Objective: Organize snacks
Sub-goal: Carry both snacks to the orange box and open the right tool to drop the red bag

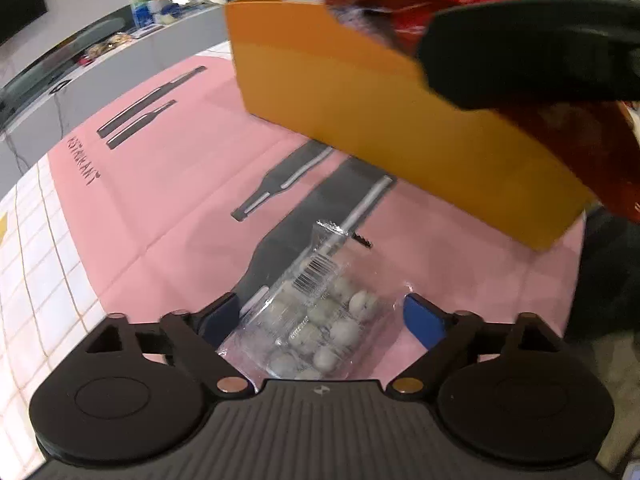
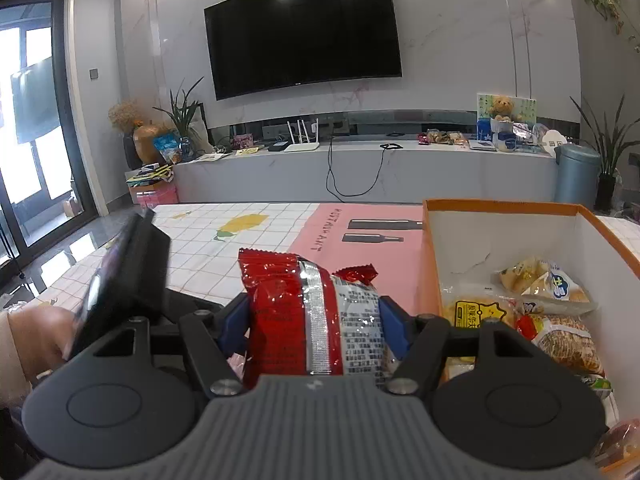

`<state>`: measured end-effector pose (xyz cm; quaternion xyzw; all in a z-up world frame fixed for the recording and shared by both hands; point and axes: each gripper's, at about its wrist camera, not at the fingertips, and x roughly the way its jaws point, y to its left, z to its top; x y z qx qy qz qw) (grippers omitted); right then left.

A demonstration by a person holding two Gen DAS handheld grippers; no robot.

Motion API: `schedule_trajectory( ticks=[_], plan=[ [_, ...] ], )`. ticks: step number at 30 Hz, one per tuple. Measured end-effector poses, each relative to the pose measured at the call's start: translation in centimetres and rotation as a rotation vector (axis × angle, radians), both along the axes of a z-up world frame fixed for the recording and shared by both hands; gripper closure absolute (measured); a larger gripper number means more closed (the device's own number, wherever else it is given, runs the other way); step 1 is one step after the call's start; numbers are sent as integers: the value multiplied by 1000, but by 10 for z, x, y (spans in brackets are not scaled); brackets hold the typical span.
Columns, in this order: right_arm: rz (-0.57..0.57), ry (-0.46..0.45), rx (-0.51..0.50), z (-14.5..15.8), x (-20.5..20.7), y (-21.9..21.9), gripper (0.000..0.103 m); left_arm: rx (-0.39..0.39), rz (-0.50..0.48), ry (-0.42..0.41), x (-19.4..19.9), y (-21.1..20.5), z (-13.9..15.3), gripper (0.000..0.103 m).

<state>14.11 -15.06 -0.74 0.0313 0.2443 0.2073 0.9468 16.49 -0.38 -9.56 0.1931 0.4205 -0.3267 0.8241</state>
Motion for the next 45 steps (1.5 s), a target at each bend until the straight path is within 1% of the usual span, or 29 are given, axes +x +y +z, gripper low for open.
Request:
schedule_trajectory(
  ticks=[1, 3, 4, 5, 6, 10, 12, 15, 17, 19, 22, 27, 29, 32, 35, 37, 41, 45],
  plan=[
    [0, -5, 2, 0, 0, 0, 36, -21, 16, 24, 4, 3, -1, 0],
    [8, -16, -2, 1, 0, 0, 36, -21, 50, 31, 7, 7, 2, 0],
    [9, -20, -4, 1, -1, 0, 36, -22, 69, 33, 9, 8, 4, 7],
    [8, -22, -3, 1, -1, 0, 36, -25, 88, 43, 10, 9, 6, 16],
    [7, -22, 0, 1, -1, -1, 36, -17, 108, 44, 10, 10, 8, 18],
    [1, -23, 19, 1, -2, -3, 36, -8, 199, 61, 8, 11, 10, 22],
    [1, -31, 25, 3, -3, -3, 36, -18, 261, 66, 6, 13, 11, 24],
    [10, -43, 37, 3, -7, -4, 36, -63, 345, 71, 4, 19, 12, 27],
    [15, -40, 41, 2, -6, -4, 36, -109, 395, 90, 3, 22, 15, 28],
    [15, -35, 46, 1, -6, -3, 36, -166, 440, 89, -1, 25, 19, 28],
    [13, -38, 64, 2, -7, -4, 36, -214, 495, 78, -7, 29, 25, 30],
    [13, -54, 124, 10, -11, -11, 36, -304, 580, 96, -17, 44, 31, 31],
    [20, -67, 141, 13, -14, -12, 36, -332, 601, 94, -20, 49, 34, 31],
    [23, -87, 151, 19, -17, -15, 36, -355, 625, 87, -24, 53, 39, 32],
    [4, -87, 174, 26, -18, -22, 36, -399, 619, 90, -27, 58, 45, 33],
    [-8, -96, 192, 33, -17, -29, 36, -419, 617, 78, -28, 58, 50, 33],
    [-63, -100, 194, 44, -15, -47, 36, -458, 599, 57, -28, 57, 60, 33],
    [-125, -72, 172, 49, -6, -73, 36, -496, 581, 52, -26, 56, 68, 33]
  ],
)
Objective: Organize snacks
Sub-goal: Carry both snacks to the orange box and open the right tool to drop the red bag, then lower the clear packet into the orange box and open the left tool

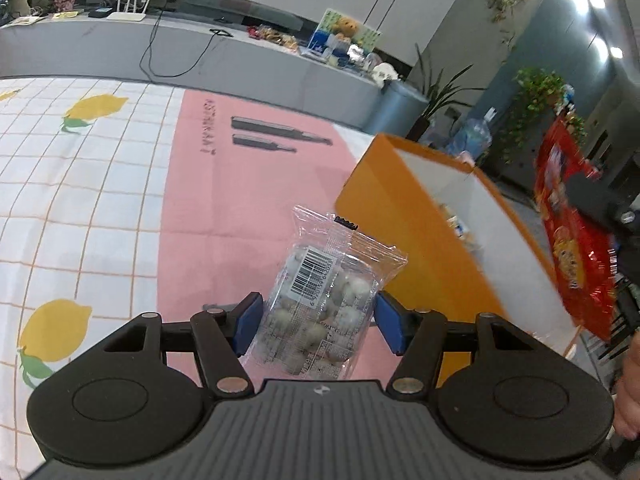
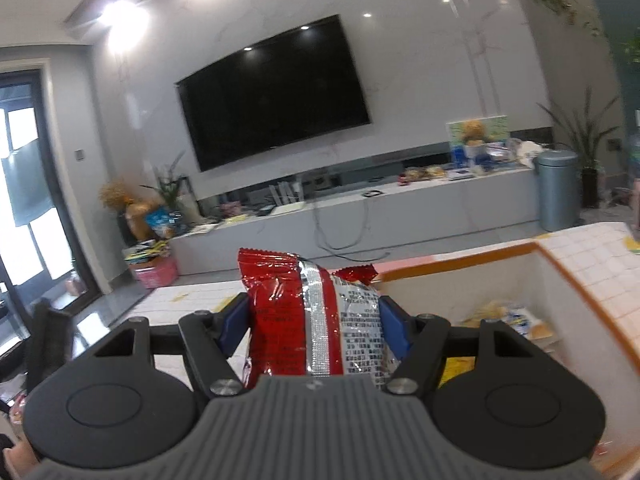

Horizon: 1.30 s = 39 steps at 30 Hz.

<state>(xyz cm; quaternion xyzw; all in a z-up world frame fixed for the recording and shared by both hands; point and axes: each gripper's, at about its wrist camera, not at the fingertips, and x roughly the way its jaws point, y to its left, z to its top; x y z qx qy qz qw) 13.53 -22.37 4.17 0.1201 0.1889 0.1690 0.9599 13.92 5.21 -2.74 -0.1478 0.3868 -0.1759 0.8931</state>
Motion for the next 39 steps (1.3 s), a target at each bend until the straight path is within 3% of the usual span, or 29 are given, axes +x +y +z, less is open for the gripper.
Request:
schedule_trajectory(
  ticks=[5, 12, 17, 20, 23, 25, 31, 34, 39],
  plan=[
    [-88, 97, 61, -3, 20, -37, 36, -29, -11, -42, -1, -3, 11, 33],
    [-191, 251, -24, -15, 71, -58, 36, -78, -30, -75, 4, -6, 22, 34],
    [-186, 389, 28, -36, 110, -61, 36, -105, -28, -66, 8, -9, 21, 34],
    [-160, 416, 32, -45, 124, -56, 36, -114, -29, -67, 11, -9, 21, 34],
    [-146, 400, 23, -47, 127, -47, 31, -102, -32, -69, 10, -13, 23, 34],
    [-102, 368, 41, -42, 120, -44, 4, -85, -24, -67, 9, -18, 27, 34],
    [-202, 218, 29, -3, 56, -64, 3, -41, -90, -77, 0, -53, 49, 34],
    [-261, 178, 28, 8, 26, -82, 3, 5, -118, -121, -3, -80, 65, 34],
    [-332, 134, -15, 23, 2, -108, 3, 15, -168, -139, 4, -132, 80, 34]
  ],
)
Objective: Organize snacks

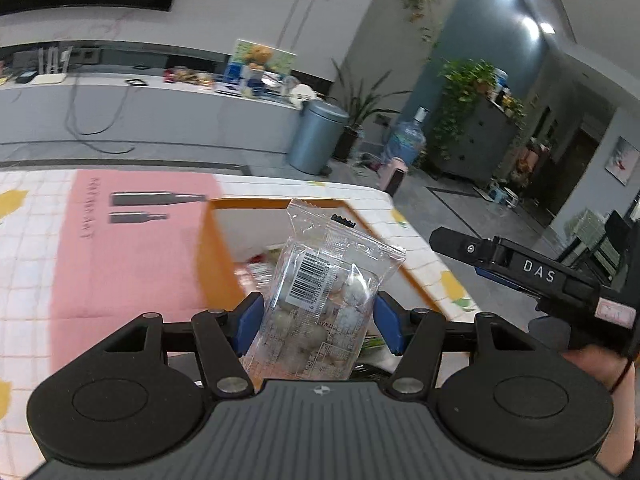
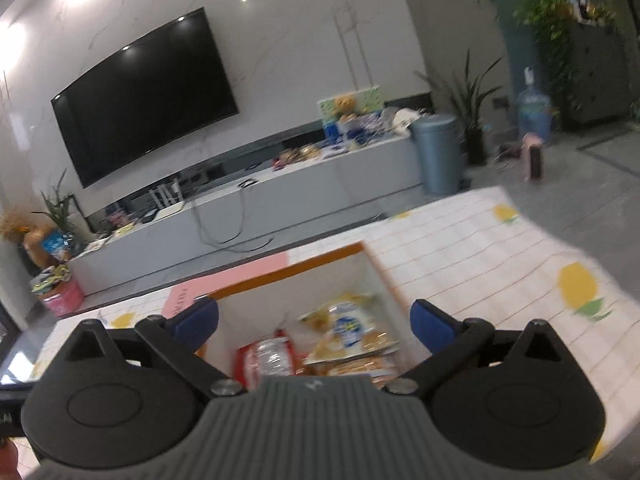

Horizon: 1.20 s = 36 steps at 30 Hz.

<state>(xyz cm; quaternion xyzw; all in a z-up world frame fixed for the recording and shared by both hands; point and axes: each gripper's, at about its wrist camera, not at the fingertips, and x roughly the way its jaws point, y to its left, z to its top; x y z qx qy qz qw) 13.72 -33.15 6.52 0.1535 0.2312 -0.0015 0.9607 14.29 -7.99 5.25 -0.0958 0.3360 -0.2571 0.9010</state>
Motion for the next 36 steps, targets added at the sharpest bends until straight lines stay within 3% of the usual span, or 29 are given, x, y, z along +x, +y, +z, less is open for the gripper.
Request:
schedule_trajectory(
  ticks=[7, 9, 11, 14, 19, 22, 27, 36],
  plan=[
    [-109, 16, 107, -1, -15, -44, 4, 44, -30, 48, 10, -57, -11, 34],
    [-125, 27, 119, -2, -21, -55, 4, 60, -21, 57, 11, -68, -14, 30],
    [-149, 52, 135, -4, -25, -63, 4, 120, 33, 82, 14, -78, -18, 9],
    [-167, 114, 177, -11, -41, -71, 7, 225, 90, 44, 7, -90, -18, 8],
    [-86, 210, 39, -22, -74, -53, 7, 241, 156, 33, -22, -98, -6, 8],
    [-32, 259, 30, -23, -90, -40, 8, 252, 200, 35, -43, -101, 1, 8],
    [38, 238, 4, -5, -119, -18, 8, 254, 206, 42, -78, -105, 11, 8],
    [34, 245, -27, 8, -159, -5, 8, 284, 205, 64, -115, -104, 22, 9]
  ],
)
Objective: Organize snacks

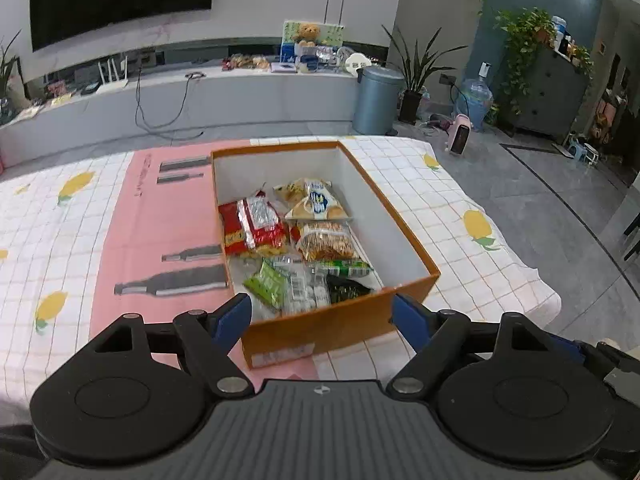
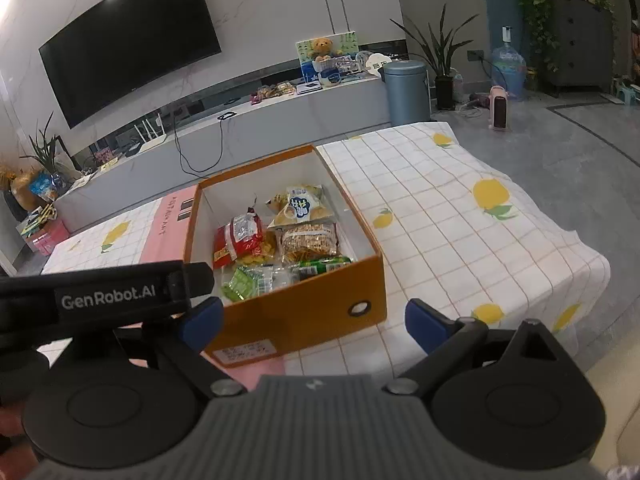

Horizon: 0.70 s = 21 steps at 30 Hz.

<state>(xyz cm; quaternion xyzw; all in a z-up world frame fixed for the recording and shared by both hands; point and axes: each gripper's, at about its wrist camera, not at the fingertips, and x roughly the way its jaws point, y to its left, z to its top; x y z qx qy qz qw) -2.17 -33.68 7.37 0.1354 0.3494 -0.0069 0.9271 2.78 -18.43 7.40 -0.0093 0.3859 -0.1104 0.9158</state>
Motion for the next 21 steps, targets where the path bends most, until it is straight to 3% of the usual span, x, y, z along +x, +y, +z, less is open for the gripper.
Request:
schedule_trajectory(
  ticks=[21],
  plan=[
    [43, 2, -11, -1, -14, 19, 8, 40, 63, -36, -26, 16, -1, 10]
  ],
)
